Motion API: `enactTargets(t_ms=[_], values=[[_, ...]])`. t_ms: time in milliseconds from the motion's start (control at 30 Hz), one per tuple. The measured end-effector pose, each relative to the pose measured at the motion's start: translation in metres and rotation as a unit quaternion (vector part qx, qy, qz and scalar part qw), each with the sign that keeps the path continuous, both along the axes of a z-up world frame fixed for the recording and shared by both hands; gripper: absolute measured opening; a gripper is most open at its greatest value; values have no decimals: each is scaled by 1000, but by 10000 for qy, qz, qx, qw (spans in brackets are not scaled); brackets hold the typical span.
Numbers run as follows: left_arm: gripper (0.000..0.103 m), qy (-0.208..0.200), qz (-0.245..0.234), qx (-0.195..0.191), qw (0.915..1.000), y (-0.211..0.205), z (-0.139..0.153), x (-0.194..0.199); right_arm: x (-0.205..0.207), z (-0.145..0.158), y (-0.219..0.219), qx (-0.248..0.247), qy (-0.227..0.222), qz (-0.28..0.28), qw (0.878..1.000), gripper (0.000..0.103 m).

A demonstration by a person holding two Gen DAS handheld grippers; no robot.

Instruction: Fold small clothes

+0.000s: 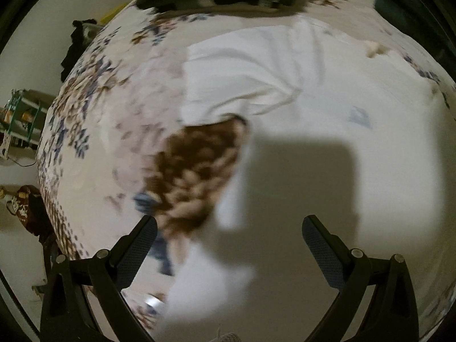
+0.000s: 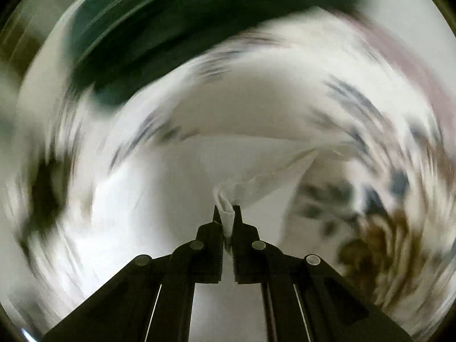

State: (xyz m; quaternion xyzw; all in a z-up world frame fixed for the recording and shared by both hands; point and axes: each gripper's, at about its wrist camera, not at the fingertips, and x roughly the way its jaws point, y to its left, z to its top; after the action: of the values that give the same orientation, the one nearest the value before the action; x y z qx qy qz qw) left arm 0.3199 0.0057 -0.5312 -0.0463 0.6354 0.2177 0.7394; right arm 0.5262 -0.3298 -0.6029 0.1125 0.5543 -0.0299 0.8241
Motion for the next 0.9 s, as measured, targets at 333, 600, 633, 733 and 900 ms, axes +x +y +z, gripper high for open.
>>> enactTargets(t_ms=[333, 600, 633, 733, 900], values=[[103, -153, 144, 319, 9993, 79, 9, -24, -42, -66, 185, -1186, 1355, 2662, 9469, 40], [103, -394, 620, -913, 9931, 124, -10, -20, -66, -43, 97, 546, 1681, 621, 9823, 58], [103, -485, 738, -1208, 9887, 128, -12, -18, -68, -43, 83, 658, 1679, 341, 9830, 61], [98, -963, 1402, -2687, 9481, 143, -29, -6, -76, -49, 58, 854, 1754, -416, 9799, 61], [69, -1251, 2043, -3974, 8858, 147, -66, 29, -92, -68, 29, 1084, 1847, -1358, 9673, 61]])
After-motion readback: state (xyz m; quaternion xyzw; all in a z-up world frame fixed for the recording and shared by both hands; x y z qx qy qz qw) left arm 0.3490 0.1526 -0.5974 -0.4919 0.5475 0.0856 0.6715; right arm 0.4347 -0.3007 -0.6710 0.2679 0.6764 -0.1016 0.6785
